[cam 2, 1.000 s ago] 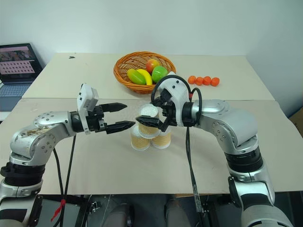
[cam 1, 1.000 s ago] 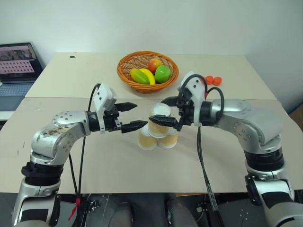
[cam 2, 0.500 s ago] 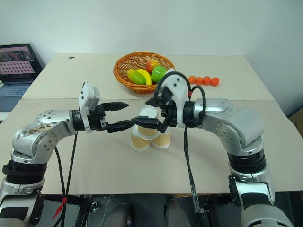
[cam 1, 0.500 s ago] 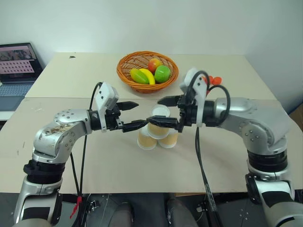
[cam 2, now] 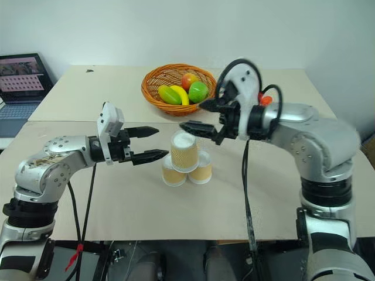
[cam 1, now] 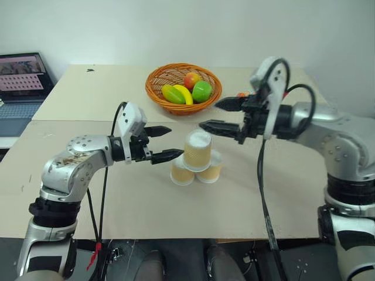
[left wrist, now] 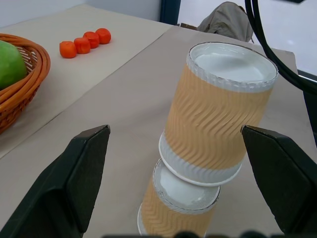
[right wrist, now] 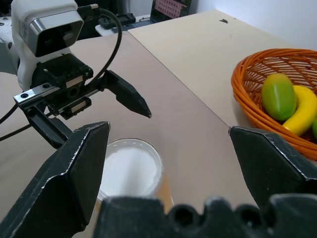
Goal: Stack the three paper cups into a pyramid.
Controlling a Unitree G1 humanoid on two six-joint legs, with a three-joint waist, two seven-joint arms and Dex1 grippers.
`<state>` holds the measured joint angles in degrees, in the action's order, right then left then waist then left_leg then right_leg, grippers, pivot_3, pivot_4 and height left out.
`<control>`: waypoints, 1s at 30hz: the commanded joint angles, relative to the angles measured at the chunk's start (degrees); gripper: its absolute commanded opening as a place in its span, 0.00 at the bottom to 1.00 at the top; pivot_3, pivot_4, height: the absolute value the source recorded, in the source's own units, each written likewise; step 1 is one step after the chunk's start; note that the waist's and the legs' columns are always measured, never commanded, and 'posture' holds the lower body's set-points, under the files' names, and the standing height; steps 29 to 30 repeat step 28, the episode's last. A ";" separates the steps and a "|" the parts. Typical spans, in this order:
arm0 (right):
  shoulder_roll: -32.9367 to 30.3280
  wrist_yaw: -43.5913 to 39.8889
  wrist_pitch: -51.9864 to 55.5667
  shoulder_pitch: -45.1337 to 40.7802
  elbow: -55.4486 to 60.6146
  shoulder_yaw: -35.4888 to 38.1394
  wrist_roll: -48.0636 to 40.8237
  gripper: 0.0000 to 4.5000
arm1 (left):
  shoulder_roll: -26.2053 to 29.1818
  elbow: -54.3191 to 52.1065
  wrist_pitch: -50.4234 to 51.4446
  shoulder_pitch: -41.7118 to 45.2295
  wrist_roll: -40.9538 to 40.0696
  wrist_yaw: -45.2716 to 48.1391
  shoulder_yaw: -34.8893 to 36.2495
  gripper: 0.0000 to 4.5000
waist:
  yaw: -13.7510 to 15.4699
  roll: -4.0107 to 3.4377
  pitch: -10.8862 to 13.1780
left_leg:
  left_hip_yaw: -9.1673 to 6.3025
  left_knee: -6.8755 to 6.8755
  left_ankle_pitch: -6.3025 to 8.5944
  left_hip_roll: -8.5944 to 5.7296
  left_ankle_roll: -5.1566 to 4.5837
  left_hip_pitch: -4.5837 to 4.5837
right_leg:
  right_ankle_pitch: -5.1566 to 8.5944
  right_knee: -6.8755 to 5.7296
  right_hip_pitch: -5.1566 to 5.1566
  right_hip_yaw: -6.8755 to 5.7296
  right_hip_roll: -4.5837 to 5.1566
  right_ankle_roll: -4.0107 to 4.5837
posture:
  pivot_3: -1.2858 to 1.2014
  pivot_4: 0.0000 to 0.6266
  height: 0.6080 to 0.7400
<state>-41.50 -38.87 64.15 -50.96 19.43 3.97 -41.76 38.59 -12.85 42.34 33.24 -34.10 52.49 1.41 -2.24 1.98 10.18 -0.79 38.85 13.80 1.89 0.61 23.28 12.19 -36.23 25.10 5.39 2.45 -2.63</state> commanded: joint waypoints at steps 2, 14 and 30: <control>-8.84 -3.99 -2.81 2.71 -1.07 8.18 0.53 0.99 | 2.02 1.26 2.16 2.85 -2.44 -1.45 5.78 1.00 | 0.11 0.00 0.00 | 0.00 0.00 0.00 -0.01 0.00 0.02 | 0.00 0.02 0.00 0.00 0.00 0.00 | 0.52 0.24 0.95; -10.35 -3.96 -21.80 34.26 0.22 17.14 11.69 0.99 | 2.71 4.30 -2.83 -7.22 3.86 -10.01 11.38 1.00 | -0.47 0.00 -0.03 | 0.11 -0.05 0.00 0.02 0.00 -0.15 | 0.00 -0.05 -0.05 0.12 -0.02 -0.01 | 0.52 0.24 0.95; -1.85 3.82 -26.34 38.93 -0.63 17.25 13.92 0.99 | -1.91 2.50 -11.37 -19.51 7.16 -15.36 14.62 1.00 | 0.05 0.07 -0.04 | 0.12 0.06 -0.07 0.03 0.04 -0.51 | -0.07 -0.01 -0.46 0.10 -0.03 -0.05 | 0.52 0.24 0.95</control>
